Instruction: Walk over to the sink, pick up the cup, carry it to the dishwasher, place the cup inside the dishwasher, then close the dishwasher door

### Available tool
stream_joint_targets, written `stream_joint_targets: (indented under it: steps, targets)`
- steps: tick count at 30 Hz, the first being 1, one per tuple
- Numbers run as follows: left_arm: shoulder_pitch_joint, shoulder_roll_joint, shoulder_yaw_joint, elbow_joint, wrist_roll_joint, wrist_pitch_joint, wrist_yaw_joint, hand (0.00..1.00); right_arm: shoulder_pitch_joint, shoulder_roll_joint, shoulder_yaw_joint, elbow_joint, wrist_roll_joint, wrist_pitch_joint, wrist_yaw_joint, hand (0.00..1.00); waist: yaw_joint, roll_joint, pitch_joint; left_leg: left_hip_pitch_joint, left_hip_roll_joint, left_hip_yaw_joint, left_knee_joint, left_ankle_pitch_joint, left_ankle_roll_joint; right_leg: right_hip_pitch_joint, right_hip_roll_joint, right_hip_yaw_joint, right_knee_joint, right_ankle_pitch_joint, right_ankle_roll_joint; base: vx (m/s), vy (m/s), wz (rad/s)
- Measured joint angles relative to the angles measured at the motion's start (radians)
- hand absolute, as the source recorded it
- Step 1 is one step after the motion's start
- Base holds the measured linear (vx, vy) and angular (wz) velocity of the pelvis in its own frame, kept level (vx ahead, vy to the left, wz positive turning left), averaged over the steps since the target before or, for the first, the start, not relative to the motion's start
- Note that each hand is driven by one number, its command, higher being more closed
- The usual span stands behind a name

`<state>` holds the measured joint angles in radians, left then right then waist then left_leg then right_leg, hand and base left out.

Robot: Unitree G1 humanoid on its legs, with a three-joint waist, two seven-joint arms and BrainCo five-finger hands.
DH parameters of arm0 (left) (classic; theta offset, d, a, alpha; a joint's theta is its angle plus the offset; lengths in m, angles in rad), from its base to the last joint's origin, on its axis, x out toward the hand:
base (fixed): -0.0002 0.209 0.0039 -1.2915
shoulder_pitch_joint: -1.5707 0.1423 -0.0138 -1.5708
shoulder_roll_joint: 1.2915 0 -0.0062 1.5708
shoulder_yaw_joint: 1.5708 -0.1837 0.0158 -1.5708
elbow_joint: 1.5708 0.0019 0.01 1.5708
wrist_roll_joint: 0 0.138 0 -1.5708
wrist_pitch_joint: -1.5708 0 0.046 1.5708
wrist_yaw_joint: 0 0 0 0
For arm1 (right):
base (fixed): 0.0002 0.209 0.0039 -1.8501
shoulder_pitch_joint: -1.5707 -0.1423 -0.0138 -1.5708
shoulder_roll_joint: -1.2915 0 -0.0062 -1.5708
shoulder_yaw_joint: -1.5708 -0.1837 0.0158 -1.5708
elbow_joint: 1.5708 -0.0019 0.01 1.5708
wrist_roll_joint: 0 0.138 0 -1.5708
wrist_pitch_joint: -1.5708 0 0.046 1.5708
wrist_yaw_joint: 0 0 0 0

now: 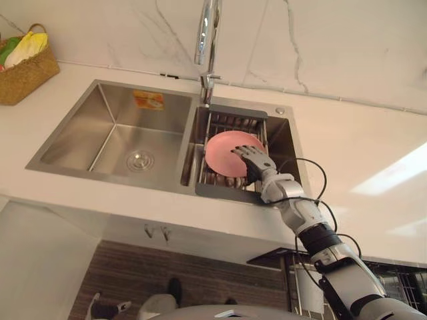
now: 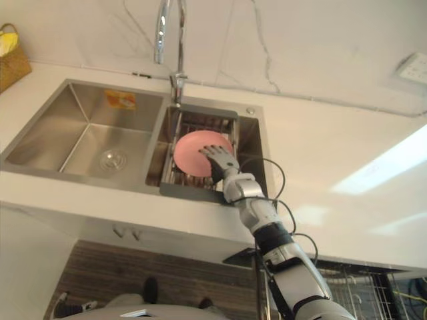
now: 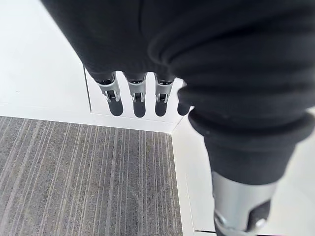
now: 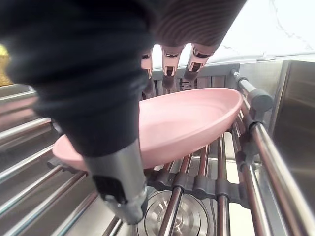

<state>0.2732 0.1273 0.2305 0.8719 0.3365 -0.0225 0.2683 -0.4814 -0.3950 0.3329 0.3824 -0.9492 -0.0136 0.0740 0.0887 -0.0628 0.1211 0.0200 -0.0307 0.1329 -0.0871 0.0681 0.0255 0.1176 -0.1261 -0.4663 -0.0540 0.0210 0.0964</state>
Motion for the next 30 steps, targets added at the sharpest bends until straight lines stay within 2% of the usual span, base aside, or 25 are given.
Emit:
stream_joint_targets:
  steps: [11,12,20,24,30]
  targets:
    - [-0.001,0.002,0.0,0.0,0.0,0.0,0.011,0.0,-0.023,0.019,0.024,0.028,-0.003,-0.004,-0.024,0.0,0.003,-0.016,0.018,-0.002,-0.007,-0.009,0.0,-0.002,-0.004,0.004,-0.006,-0.012,0.003,-0.001,0.001,-0.01,0.011,0.03]
    - [-0.003,0.002,0.0,0.0,0.0,0.0,0.012,0.0,-0.024,0.02,0.03,0.028,-0.018,-0.004,-0.033,1.0,0.006,-0.02,0.02,-0.002,-0.007,-0.009,0.0,-0.003,-0.004,0.004,-0.006,-0.012,0.003,-0.001,0.001,0.0,0.0,0.0]
    - [-0.007,0.003,0.001,0.001,0.002,-0.001,0.026,0.0,-0.024,0.029,0.053,0.034,-0.107,0.003,-0.087,1.0,0.014,-0.037,0.023,0.003,-0.011,0.002,0.0,-0.019,-0.002,0.016,-0.011,-0.011,0.003,-0.01,0.008,0.0,0.0,0.0]
    - [-0.008,0.019,0.001,0.001,0.002,-0.001,0.027,0.0,-0.024,0.03,0.06,0.036,-0.115,0.011,-0.087,1.0,0.013,-0.053,0.021,0.006,-0.014,0.003,0.0,-0.024,-0.005,0.019,-0.014,-0.011,0.003,-0.012,0.011,0.03,0.011,0.0]
    - [-0.009,0.024,-0.01,0.001,0.002,-0.001,0.03,0.0,-0.031,0.031,0.081,0.063,-0.119,0.01,-0.103,1.0,0.014,-0.057,0.019,0.02,-0.014,0.006,-0.001,-0.026,-0.009,0.029,-0.013,-0.011,0.005,-0.016,0.01,0.01,0.001,-0.01]
